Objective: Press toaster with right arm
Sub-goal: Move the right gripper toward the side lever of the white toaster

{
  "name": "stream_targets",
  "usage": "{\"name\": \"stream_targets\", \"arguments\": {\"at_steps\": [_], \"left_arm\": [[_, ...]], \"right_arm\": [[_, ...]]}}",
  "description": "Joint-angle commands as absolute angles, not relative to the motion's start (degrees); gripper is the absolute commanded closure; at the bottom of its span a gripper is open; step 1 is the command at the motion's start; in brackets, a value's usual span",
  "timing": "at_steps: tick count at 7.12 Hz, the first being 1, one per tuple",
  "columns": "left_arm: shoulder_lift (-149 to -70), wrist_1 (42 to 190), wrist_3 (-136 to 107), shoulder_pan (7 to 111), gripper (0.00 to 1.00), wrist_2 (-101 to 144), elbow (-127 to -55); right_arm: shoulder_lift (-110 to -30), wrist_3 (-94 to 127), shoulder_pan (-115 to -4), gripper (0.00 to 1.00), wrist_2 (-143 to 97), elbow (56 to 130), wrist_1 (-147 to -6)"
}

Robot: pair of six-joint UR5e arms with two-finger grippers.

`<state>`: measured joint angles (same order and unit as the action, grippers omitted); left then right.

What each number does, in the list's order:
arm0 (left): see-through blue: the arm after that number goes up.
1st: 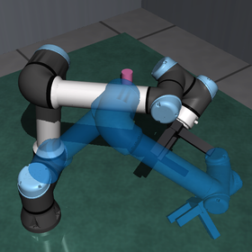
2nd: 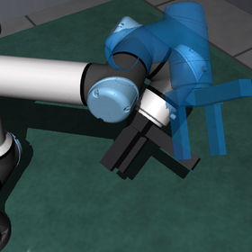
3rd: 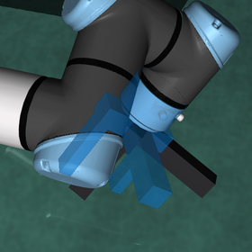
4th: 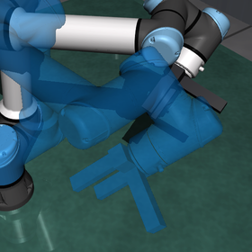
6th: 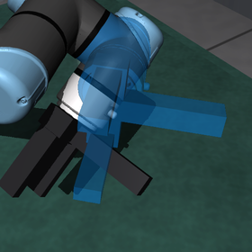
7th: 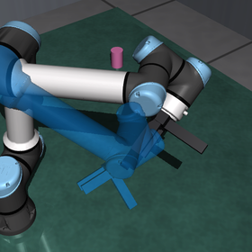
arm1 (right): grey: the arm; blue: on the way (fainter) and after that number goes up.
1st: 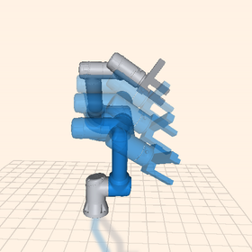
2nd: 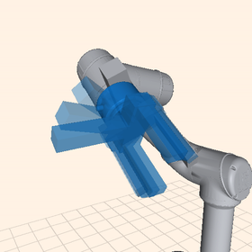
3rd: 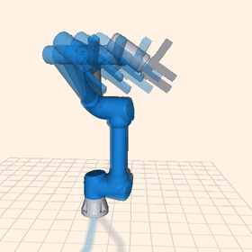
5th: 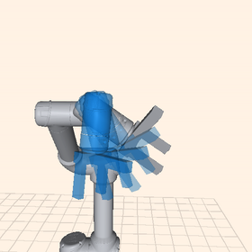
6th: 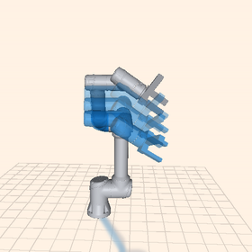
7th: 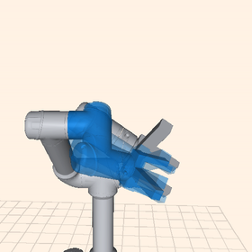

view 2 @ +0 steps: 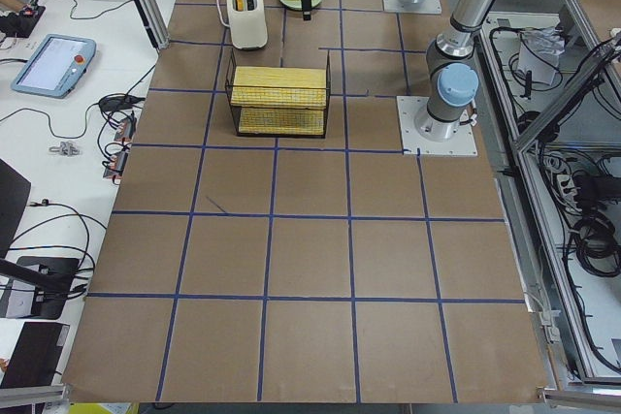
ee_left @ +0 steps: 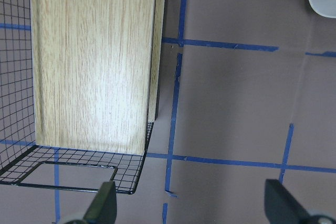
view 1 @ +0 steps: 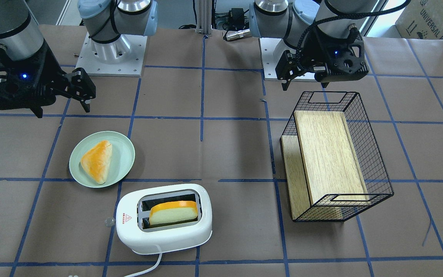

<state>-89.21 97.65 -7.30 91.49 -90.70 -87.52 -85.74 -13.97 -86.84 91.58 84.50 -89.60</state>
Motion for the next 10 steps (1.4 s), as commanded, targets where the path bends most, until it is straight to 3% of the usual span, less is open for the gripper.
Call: {"name": "stream_targets", "arguments": {"at_steps": [1, 4, 5, 6, 7, 10], "left_arm": [[-89.21, 97.65, -7.29, 91.49, 0.0, -90.7, -87.54], [-89.21, 97.56, -7.29, 91.41, 0.0, -90.7, -87.54], [-89.21, 97.65, -7.29, 91.49, 0.0, -90.7, -87.54], [-89.21, 97.65, -7.29, 91.49, 0.0, -90.7, -87.54], [-89.21, 97.65, -7.29, 91.49, 0.0, -90.7, -87.54], [-89.21, 97.65, -7.29, 91.49, 0.0, -90.7, -87.54]], "right_arm": [[-85.78, -13.89, -86.84, 0.0, 91.5, 84.72, -89.65], [-85.08, -13.8, -86.66, 0.03, 90.62, 84.03, -90.0], [-82.9, -16.06, -86.4, 0.29, 89.4, 83.15, -91.83], [-80.71, -21.22, -84.22, 0.91, 86.51, 80.97, -91.58], [-77.99, -25.79, -80.63, 0.98, 80.57, 79.73, -90.97], [-69.99, -29.62, -76.29, 0.98, 67.01, 77.71, -91.84]]}}
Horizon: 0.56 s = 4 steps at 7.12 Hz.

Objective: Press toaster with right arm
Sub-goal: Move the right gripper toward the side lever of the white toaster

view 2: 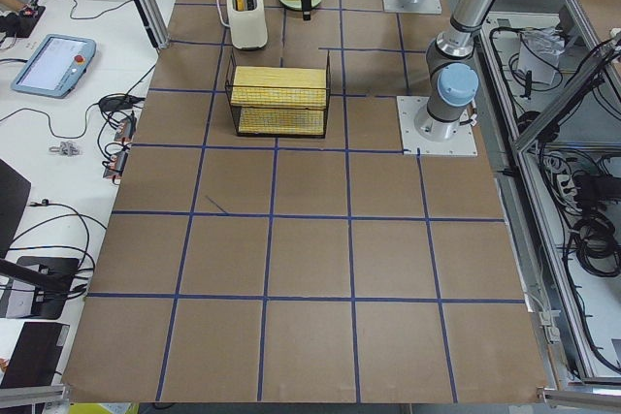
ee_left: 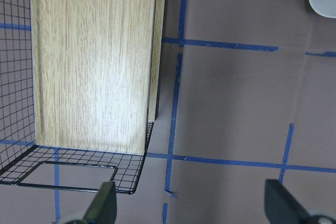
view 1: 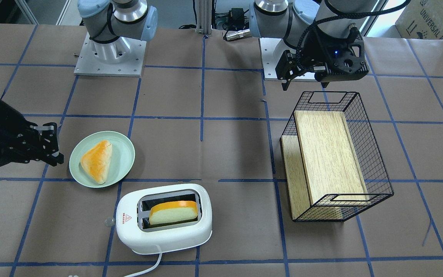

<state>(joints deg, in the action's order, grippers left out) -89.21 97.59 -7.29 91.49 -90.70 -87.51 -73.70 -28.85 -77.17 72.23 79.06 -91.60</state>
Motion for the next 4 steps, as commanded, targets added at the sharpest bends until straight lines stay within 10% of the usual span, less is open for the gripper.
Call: {"name": "stream_targets", "arguments": {"at_steps": [1, 4], "left_arm": [[-89.21, 97.65, -7.29, 91.49, 0.0, -90.7, -87.54], [-89.21, 97.65, -7.29, 91.49, 0.0, -90.7, -87.54]], "right_arm": [[-66.39, -28.92, -76.46, 0.98, 63.75, 75.69, -91.67], [-60.48, -28.92, -76.9, 0.98, 56.11, 73.04, -91.4]]}}
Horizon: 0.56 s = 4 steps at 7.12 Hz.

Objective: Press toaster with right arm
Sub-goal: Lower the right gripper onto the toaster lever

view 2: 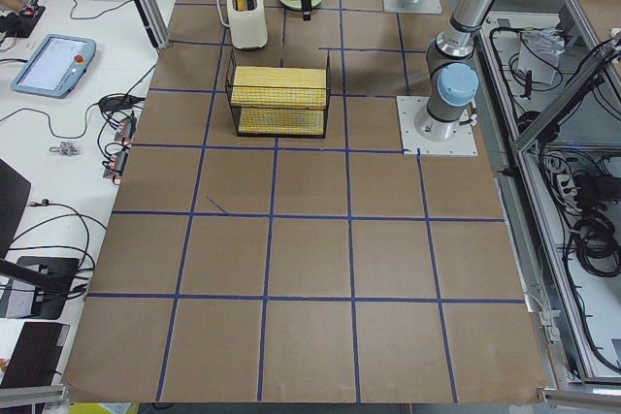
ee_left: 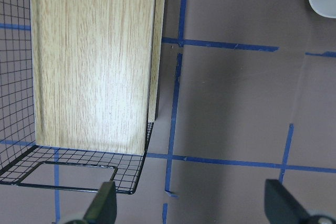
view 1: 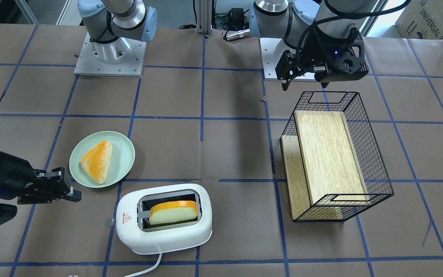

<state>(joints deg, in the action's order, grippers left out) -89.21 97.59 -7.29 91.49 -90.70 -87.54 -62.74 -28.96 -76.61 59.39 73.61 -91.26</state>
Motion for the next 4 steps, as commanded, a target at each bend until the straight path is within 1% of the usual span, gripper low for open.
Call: {"name": "stream_targets", "arguments": {"at_steps": [1, 4], "left_arm": [[-89.21, 97.65, -7.29, 91.49, 0.0, -90.7, -87.54], [-89.21, 97.65, -7.29, 91.49, 0.0, -90.7, -87.54]], "right_arm": [[-59.77, -28.92, -76.99, 0.98, 55.03, 73.04, -91.75], [-57.75, -28.92, -77.08, 0.98, 52.57, 73.12, -91.67]]}}
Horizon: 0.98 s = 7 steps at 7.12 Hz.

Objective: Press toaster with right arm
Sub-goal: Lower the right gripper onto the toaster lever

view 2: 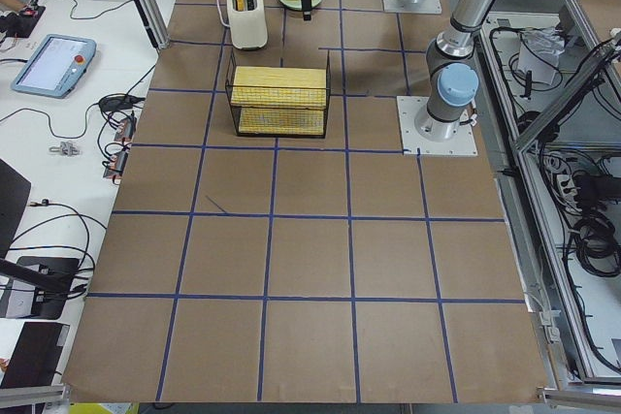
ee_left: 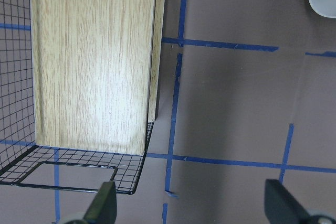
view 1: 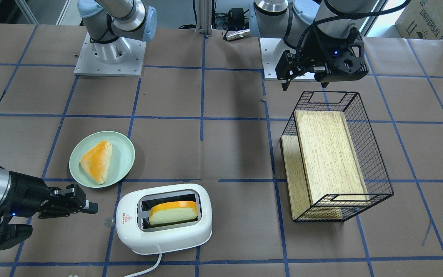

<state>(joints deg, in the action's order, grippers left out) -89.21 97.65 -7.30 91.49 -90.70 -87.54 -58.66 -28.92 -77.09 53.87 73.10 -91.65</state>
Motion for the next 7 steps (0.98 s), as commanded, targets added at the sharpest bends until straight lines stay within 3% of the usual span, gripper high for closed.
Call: {"name": "stream_targets", "arguments": {"at_steps": [1, 7], "left_arm": [[-89.21, 97.65, -7.29, 91.41, 0.0, -90.7, -87.54], [-89.21, 97.56, -7.29, 91.49, 0.0, -90.7, -87.54]], "right_arm": [[-57.48, -28.92, -77.17, 0.98, 52.56, 73.13, -91.67], [-53.71, -28.83, -78.4, 0.98, 52.47, 72.17, -95.61]]}}
